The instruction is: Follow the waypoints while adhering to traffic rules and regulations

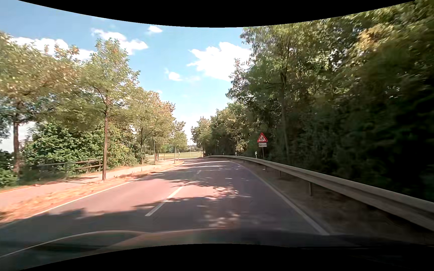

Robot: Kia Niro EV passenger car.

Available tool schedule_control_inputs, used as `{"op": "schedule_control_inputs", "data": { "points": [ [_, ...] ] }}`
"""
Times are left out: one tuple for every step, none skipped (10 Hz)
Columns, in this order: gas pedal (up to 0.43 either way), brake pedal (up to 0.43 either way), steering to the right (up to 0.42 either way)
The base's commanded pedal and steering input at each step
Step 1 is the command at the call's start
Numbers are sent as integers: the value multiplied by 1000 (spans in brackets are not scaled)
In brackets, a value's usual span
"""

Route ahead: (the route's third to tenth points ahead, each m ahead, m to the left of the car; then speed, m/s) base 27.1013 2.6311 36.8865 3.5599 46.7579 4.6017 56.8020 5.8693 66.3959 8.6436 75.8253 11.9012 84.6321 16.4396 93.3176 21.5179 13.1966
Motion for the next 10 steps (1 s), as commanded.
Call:
{"op": "schedule_control_inputs", "data": {
  "points": [
    [98,0,-15],
    [98,0,-15],
    [98,0,-10],
    [98,0,-8],
    [98,0,-8],
    [98,0,-9],
    [110,0,-10],
    [110,0,-12],
    [110,0,-15],
    [110,0,-17]
  ]
}}
